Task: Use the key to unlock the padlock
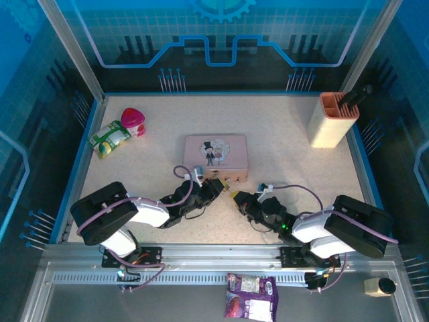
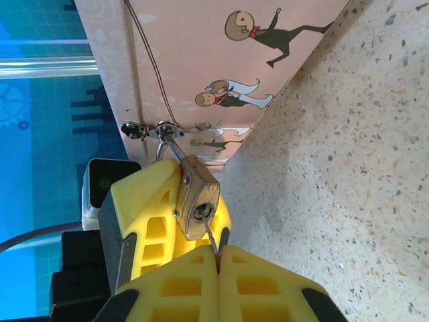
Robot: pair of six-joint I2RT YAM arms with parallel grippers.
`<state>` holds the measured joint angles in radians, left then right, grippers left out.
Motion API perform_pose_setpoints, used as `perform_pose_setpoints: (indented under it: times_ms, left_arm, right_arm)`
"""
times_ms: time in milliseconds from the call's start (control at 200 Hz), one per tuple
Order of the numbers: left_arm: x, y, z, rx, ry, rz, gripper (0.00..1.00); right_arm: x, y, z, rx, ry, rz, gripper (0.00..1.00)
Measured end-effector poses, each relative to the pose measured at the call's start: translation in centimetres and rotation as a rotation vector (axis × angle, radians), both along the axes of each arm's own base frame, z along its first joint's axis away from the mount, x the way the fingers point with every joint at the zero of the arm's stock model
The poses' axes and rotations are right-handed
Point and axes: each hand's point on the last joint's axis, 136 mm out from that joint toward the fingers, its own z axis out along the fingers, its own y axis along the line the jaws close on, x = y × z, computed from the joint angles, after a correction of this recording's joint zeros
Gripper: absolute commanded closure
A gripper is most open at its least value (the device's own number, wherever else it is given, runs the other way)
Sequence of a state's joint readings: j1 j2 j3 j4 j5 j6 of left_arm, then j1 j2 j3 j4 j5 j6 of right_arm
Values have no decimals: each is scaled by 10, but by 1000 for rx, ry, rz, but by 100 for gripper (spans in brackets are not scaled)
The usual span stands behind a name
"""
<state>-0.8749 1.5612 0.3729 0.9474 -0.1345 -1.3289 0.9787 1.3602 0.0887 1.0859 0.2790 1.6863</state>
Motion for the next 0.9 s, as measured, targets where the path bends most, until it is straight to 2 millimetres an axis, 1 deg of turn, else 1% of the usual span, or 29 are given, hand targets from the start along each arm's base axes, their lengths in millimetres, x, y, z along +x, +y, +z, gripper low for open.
perform_pose_setpoints:
  times_ms: [530, 901]
  left_arm:
    - [0, 0, 1, -1, -2, 3, 100]
    - [2, 1, 3, 16, -32, 10, 100]
  right_arm:
    - [4, -2, -3, 29, 49, -1, 100]
    - [3, 2, -6, 72, 85, 6, 100]
